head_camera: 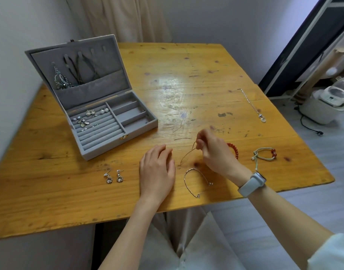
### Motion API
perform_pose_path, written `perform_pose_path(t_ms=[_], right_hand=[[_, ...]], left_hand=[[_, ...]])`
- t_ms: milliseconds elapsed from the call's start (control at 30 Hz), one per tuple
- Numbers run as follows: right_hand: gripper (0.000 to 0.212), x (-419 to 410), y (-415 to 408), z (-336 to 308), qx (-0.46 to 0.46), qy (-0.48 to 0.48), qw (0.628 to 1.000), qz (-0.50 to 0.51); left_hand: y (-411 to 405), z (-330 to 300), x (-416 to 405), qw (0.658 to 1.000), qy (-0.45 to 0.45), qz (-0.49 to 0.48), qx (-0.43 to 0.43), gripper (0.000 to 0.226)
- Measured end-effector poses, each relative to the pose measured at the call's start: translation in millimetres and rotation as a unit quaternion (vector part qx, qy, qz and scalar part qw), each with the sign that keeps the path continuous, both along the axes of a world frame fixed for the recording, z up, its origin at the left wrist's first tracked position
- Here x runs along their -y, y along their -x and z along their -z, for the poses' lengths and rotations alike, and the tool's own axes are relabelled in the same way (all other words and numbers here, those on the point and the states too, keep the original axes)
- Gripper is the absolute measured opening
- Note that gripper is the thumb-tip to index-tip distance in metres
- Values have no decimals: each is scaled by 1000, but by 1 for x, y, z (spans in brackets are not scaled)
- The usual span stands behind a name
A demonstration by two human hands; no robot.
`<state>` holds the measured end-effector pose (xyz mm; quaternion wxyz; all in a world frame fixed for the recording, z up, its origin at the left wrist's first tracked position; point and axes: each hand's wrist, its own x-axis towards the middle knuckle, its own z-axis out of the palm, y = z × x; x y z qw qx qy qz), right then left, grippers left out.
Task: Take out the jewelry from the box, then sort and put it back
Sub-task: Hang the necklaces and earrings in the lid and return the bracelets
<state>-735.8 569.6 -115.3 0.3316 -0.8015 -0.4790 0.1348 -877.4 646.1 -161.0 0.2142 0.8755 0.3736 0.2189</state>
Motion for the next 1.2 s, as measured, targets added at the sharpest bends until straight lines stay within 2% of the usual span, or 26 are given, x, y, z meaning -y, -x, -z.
perform_pose_path(t_ms=[133, 267, 333, 400, 467, 533, 600, 667, 833, 933, 1000, 1133, 1200], right_hand=[[6, -6, -8, -6, 32, -45, 998, 31], [12, -10, -6, -15, 89, -20, 995, -40], [16, -11, -2, -25, 60, -17, 994, -91], [17, -14, 1, -35, -26, -34, 991, -130], [21, -18, 4, -41, -109, -61, 982, -145], [27, -23, 7, -41, -140, -67, 977, -147], [27, -27, 11, -38, -116, -47, 980, -155], [22, -31, 14, -35, -71, -35, 982, -172], [16, -41, 18, -45, -27, -53, 974, -221], [14, -47, 17, -52, -54, -58, 971, -226], [14, -52, 15, -53, -68, -56, 972, -218], [15, -64, 12, -51, -77, -60, 972, -212], [13, -71, 9, -51, -65, -65, 976, -200]], left_hand=[[0, -2, 1, 1000, 5, -2, 1, 36], [1, -3, 1, 1000, 17, 4, 8, 37], [1, -5, 0, 998, 45, 4, 38, 36], [1, -9, -2, 988, 116, -2, 103, 34], [4, -18, -4, 949, 250, -3, 191, 31], [8, -30, -9, 887, 375, 8, 270, 29], [12, -37, -14, 852, 438, 29, 286, 31], [13, -38, -17, 835, 474, 67, 270, 32], [14, -38, -20, 816, 493, 100, 284, 28], [17, -42, -27, 792, 518, 121, 300, 42], [17, -45, -31, 782, 534, 125, 297, 40], [21, -47, -39, 804, 518, 125, 264, 27], [24, -46, -44, 803, 518, 82, 285, 16]])
